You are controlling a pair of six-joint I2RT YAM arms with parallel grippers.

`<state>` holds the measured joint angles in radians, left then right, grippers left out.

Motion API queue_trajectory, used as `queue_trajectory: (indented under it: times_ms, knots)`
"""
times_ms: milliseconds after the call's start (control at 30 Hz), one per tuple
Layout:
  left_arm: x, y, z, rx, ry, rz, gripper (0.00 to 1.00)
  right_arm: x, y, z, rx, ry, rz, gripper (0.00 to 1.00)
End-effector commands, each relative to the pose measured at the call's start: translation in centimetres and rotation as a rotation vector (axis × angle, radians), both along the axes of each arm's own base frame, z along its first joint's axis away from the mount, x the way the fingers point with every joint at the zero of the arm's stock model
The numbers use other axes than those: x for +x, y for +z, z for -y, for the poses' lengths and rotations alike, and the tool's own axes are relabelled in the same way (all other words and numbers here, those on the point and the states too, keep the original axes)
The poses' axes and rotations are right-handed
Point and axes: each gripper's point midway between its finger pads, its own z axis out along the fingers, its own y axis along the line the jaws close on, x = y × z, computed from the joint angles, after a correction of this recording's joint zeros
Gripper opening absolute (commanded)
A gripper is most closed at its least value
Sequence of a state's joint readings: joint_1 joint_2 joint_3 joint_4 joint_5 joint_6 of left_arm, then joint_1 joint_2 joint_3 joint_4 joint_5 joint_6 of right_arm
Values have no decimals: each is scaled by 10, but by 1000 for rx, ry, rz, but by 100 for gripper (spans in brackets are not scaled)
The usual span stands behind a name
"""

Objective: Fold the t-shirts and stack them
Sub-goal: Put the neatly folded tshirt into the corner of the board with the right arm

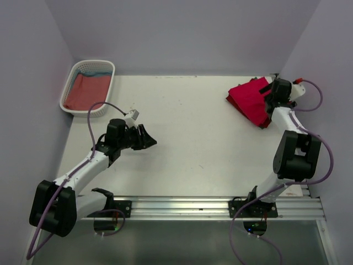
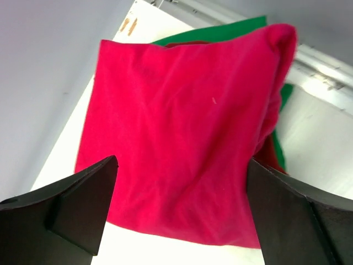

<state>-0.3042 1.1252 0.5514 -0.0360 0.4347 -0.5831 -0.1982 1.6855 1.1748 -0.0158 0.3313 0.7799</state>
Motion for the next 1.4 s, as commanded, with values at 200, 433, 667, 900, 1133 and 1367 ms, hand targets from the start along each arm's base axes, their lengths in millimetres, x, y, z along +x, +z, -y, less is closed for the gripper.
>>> queue_trajectory:
  times_ms: [200, 433, 667, 900, 1133, 1367]
  knots:
    - [-1, 7, 3, -23, -10, 20, 45, -1, 81, -54, -152, 248, 68, 99]
    - [-3, 4, 0, -8, -5, 22, 44, 15, 57, -61, 51, 288, 288, 99]
    - [-6, 2, -1, -6, -7, 24, 41, 35, -77, -41, 492, 121, 337, 0]
    - [-6, 1, -6, 19, 1, 25, 38, 68, -121, -40, 469, 174, 221, 0]
    - [-3, -2, 0, -11, -14, 3, 33, 95, -84, -24, 376, 186, 230, 0]
    - [1, 1, 0, 5, -22, 14, 32, 120, -64, -9, 306, 139, 314, 0]
